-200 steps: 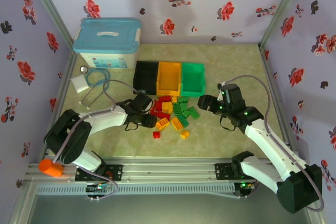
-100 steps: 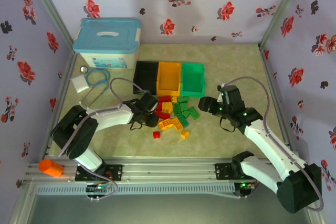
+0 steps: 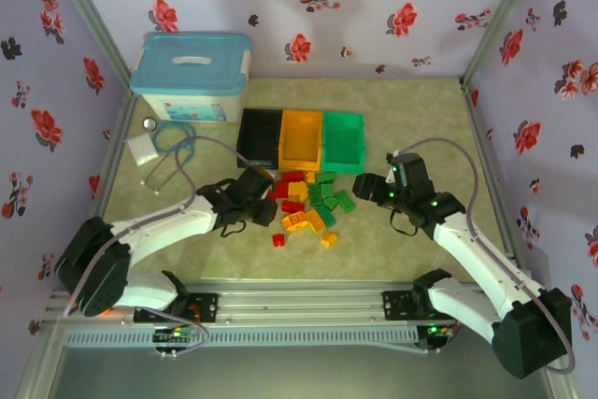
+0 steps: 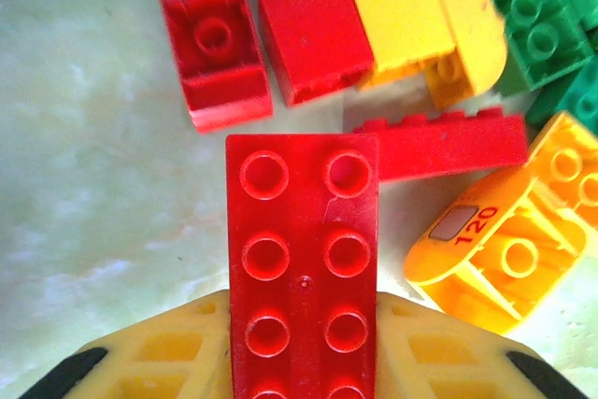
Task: Sort the legos into containers by color
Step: Pick up the lego from the center of the table, then place the lego in the container.
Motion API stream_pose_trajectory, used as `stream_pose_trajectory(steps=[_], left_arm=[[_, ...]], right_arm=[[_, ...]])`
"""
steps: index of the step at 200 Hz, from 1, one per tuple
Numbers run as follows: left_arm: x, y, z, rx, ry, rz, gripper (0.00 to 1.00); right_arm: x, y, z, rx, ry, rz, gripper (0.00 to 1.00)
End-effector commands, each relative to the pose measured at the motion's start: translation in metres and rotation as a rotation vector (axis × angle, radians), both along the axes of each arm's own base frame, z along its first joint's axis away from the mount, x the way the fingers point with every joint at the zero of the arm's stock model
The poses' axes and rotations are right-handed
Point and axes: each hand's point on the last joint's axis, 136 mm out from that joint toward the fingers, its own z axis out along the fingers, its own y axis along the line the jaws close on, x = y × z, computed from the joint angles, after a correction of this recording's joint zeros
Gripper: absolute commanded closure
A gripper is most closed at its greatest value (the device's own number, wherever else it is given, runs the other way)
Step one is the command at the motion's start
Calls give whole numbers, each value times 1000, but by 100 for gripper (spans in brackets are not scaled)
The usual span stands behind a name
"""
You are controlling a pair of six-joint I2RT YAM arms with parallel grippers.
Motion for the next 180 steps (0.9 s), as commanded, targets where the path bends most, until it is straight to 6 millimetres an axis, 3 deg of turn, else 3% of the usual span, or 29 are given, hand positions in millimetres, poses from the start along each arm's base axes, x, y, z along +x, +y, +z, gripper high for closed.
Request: stream_pose_trajectory(steps=[1,42,98,124,158,171,180], left_arm=[[19,10,24,-15,-44,55,70],[73,20,51,-81,-59,131,71],[143,22,50,-41,-41,170,72],[165,26,46,-40,-21,197,72],[179,27,46,-32,-12,206,71],[182,29,44,-30,-2,224,60],[183,34,43,-20,14,260,35]], right_arm=[[4,6,-1,29,3,-8,28],[-1,9,-10,38,32,-7,28],[-10,7,-15,24,61,-4,28],[-12,6,-13,22,59,-3,28],[-15,4,-9,21,51,-6,28],[-16,4,-9,24,51,-6,28],[-15,4,-9,25,51,-7,28]])
